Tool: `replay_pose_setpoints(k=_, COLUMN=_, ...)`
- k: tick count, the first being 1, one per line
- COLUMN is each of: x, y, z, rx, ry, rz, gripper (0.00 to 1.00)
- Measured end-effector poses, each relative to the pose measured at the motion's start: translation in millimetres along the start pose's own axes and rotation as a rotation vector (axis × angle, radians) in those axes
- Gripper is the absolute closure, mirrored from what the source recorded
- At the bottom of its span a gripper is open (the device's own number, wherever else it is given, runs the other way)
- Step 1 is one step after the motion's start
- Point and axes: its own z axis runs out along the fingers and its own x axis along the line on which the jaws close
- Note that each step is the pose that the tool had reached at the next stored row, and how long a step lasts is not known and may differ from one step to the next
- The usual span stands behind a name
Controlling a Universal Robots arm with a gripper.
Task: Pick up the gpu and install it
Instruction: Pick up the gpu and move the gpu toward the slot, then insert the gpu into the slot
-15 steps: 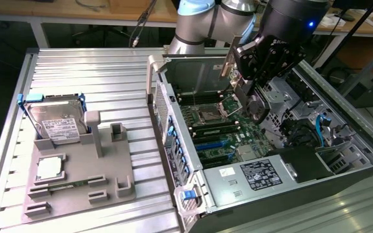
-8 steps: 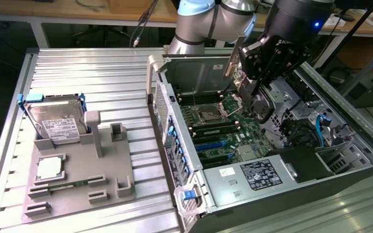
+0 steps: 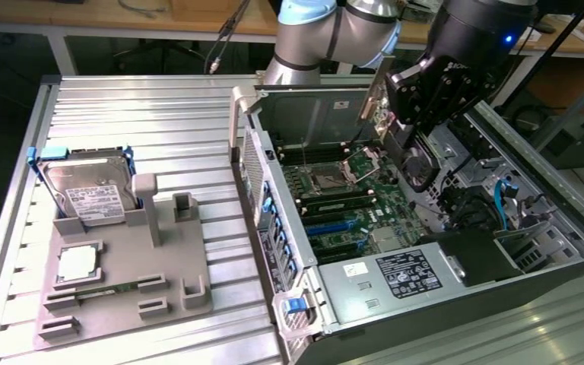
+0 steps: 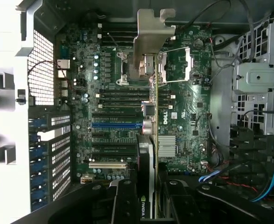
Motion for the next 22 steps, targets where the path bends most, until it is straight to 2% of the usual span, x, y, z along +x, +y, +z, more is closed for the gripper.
replay_pose_setpoints(k=22, x=-2.1, y=0.0, z=0.1, rx=-0.0001, ry=0.0001, rz=-0.004, gripper=0.73)
